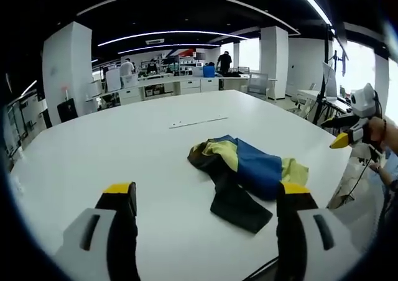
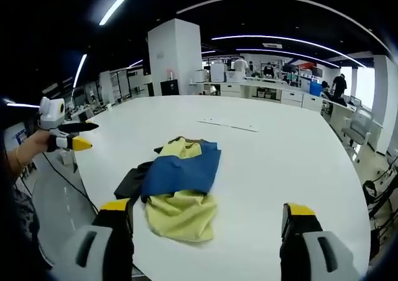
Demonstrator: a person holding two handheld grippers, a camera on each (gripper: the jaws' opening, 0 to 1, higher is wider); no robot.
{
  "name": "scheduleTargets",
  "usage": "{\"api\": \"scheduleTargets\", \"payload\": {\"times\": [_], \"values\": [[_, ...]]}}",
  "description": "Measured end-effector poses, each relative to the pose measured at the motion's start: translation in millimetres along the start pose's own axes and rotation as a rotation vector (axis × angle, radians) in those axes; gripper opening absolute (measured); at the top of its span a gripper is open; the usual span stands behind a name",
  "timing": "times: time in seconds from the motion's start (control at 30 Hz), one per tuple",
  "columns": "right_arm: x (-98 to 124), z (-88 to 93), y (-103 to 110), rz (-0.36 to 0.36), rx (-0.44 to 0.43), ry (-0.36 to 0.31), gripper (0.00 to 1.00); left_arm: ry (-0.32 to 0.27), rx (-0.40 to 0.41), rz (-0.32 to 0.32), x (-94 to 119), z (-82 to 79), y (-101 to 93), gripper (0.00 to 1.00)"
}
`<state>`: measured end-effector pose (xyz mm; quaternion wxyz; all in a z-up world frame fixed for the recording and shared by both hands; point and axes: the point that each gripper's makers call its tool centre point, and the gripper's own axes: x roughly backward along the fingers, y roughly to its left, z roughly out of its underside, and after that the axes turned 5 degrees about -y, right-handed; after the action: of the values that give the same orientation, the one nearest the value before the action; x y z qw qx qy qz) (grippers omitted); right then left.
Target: Fold the garment on the visible template until the final outline fits inside the template.
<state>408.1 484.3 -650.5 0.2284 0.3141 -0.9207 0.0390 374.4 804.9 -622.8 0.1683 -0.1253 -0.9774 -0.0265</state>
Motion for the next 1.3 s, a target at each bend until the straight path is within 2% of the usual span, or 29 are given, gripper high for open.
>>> {"api": "scheduleTargets", "payload": {"times": [0.37, 0.63, 0.77, 0.97, 1.13, 1.3], "values": [[-33.9, -14.8, 6.3, -0.054, 0.018, -0.014, 1.00, -0.003, 0.008, 0.022, -29.2, 6.2, -4.0, 0.80], [-63.7, -29.2, 3.3, -0.096, -0.011, -0.037, 0.89, 0.008, 0.013, 0.035, -55.5, 12.1, -3.8, 0.71], [-76.3, -34.5, -1.1, -0.106, -0.009, -0.034, 0.88, 0.019, -0.001, 0.052, -67.4, 14.3, -4.3, 0.69], [-94.3, -34.8, -7.5, -0.123, -0.003, -0.015, 0.84, 0.022, 0.037, 0.057, -89.4, 18.2, -1.2, 0.65], [-115.1, -34.4, -14.2, -0.138, -0.009, -0.002, 0.79, 0.038, 0.029, 0.062, -110.8, 21.7, -2.4, 0.62], [-134.8, -36.5, -18.0, -0.158, -0.033, -0.001, 0.70, 0.061, 0.034, 0.080, -126.5, 28.1, -3.0, 0.58]]}}
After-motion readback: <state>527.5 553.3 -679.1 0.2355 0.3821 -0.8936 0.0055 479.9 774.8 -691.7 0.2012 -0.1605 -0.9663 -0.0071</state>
